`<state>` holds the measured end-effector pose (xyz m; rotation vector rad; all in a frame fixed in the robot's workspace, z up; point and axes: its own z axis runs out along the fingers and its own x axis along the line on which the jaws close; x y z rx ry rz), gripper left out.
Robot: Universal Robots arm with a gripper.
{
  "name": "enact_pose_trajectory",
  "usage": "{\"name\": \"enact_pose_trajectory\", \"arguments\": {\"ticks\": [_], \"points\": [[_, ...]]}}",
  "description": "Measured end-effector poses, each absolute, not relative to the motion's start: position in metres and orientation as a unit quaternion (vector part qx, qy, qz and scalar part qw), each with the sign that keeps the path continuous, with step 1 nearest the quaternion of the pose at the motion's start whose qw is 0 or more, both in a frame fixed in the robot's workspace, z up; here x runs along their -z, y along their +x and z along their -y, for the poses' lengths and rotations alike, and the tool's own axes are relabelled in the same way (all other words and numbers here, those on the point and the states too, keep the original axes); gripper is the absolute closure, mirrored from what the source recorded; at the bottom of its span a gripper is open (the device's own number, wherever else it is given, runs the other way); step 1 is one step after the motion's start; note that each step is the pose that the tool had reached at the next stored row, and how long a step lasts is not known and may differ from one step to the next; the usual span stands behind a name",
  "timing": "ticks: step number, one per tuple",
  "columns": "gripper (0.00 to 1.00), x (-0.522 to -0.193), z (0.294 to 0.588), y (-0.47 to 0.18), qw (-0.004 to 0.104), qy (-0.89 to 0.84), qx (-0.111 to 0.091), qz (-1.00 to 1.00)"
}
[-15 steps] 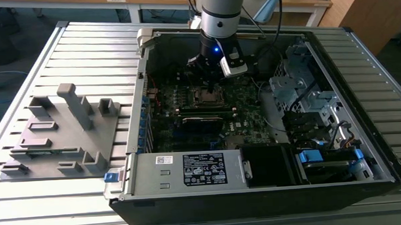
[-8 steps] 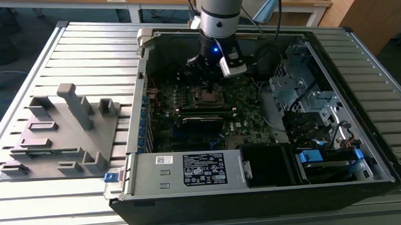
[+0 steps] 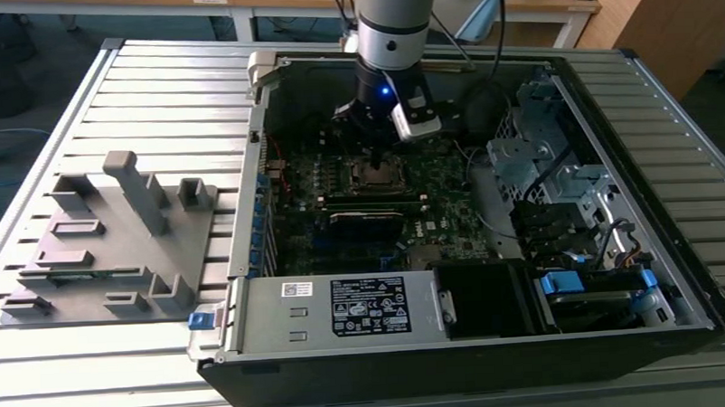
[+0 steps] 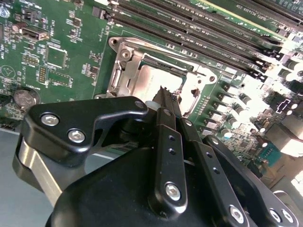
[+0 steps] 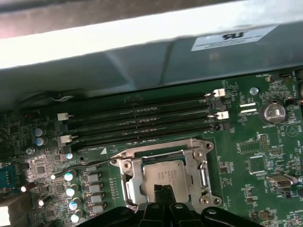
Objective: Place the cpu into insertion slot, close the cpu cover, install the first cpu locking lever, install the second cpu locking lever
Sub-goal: 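Close the cpu cover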
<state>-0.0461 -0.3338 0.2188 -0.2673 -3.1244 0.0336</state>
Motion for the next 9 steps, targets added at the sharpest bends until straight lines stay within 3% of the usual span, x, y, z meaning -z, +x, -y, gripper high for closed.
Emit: {"name": "enact_pose_trajectory", "arguments": {"ticks": [9], "points": [[0.90, -0.2135, 0.3338, -0.0548, 0.002, -0.074, -0.010, 0.997]]}}
